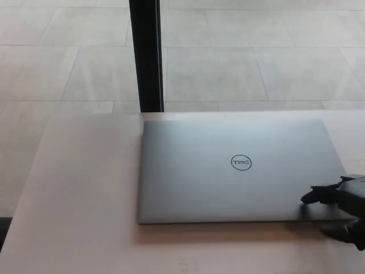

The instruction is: The robot uses its right hand to push down on the lid of a laptop kept in the middle of the desk to close it

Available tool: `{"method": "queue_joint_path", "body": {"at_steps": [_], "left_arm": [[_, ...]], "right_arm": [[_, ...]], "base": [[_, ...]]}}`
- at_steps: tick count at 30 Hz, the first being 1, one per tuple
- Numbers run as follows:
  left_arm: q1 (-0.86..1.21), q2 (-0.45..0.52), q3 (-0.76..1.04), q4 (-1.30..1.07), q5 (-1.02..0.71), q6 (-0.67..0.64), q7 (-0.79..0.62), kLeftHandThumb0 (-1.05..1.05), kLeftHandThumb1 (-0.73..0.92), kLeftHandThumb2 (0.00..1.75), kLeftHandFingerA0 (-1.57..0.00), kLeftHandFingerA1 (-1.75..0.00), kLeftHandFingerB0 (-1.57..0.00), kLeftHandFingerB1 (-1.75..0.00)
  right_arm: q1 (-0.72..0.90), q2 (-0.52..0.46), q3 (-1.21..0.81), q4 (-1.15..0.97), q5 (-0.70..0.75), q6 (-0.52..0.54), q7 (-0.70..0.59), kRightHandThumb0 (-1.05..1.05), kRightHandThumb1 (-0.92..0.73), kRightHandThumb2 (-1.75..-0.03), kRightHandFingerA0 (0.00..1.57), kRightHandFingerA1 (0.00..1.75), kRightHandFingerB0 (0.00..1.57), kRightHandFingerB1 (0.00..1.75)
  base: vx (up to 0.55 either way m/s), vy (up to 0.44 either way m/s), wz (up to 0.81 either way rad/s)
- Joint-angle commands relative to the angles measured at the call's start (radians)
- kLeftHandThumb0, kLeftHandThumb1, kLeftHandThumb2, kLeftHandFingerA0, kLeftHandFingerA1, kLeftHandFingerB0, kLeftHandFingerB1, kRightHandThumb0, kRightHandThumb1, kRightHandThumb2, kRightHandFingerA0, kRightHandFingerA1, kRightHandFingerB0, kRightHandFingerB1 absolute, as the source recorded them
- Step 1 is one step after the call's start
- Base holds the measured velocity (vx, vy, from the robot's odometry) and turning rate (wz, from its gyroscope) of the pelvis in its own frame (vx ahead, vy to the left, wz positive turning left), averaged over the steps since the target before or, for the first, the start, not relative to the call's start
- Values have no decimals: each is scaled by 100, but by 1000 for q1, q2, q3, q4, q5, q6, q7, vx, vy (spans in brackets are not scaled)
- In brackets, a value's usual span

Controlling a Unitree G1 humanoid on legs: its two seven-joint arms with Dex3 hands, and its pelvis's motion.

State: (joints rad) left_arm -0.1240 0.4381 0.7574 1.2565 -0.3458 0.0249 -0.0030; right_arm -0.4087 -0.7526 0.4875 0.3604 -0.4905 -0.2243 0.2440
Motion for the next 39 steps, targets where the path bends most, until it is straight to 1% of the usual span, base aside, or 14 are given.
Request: {"method": "queue_joint_path", "body": {"at_steps": [1,7,8,18,19,21,22,25,33,34,35,36,37,39], "left_arm": [[5,24,-3,5,-26,-21,6,-85,92,74,-51,-65,-44,-49],[3,26,-12,11,-28,-20,15,-90,76,96,-53,-71,-43,-55],[3,27,-16,11,-27,-17,15,-87,92,73,-53,-65,-47,-49],[5,29,-26,9,-34,-18,10,-87,92,74,-51,-63,-45,-46],[4,29,-24,9,-38,-16,12,-83,75,115,-49,-68,-40,-57],[3,29,-24,10,-40,-16,13,-83,75,115,-49,-68,-40,-57],[2,29,-20,11,-45,-13,16,-87,92,71,-53,-66,-45,-46],[6,31,-25,11,-41,-20,17,-92,74,94,-52,-69,-44,-54],[9,30,-27,5,-41,-22,19,-86,92,71,-54,-67,-48,-50],[10,30,-31,4,-37,-23,15,-82,74,115,-51,-71,-43,-59],[5,30,-29,5,-38,-20,28,-82,73,114,-53,-71,-45,-59],[-3,36,-30,4,-37,-14,37,-86,92,70,-55,-67,-49,-49],[-1,42,-38,5,-29,-11,26,-87,92,73,-52,-66,-46,-49],[1,43,-36,5,-31,-8,20,-87,92,73,-51,-66,-45,-49]], "right_arm": [[82,-2,-33,-8,-9,18,42,-87,-92,-76,34,53,33,34],[111,17,-55,19,-30,43,53,-84,-92,-75,28,49,28,34],[119,31,-59,48,-22,49,50,-85,-92,-79,32,49,28,33],[100,44,-150,83,50,28,74,-84,-92,-75,33,52,31,35],[97,43,-160,80,51,28,75,-82,-92,-75,34,58,31,36],[97,45,-170,79,49,26,80,-82,-92,-75,34,58,31,36],[87,41,-195,74,69,31,89,-83,-92,-75,35,56,32,35],[94,37,-284,29,150,42,113,-93,-84,-89,35,58,31,41],[84,52,-666,-55,536,143,198,-81,-92,-77,41,52,35,37],[85,30,-768,-58,590,141,176,-81,-92,-80,43,55,35,43],[82,19,-831,-59,615,170,163,-82,-92,-81,43,54,35,42],[81,18,-874,-52,624,176,143,-75,-80,-118,43,61,32,53],[85,18,-934,-67,640,228,119,-84,-92,-81,53,52,43,40],[82,26,-1011,-64,686,252,106,-80,-92,-77,52,55,41,43]], "base": [[0,0,0],[0,0,0],[0,0,0],[0,0,0],[0,0,0],[0,0,0],[0,0,0],[0,0,0],[0,0,0],[0,0,0],[0,0,0],[0,0,0],[0,0,0],[0,0,0]]}}
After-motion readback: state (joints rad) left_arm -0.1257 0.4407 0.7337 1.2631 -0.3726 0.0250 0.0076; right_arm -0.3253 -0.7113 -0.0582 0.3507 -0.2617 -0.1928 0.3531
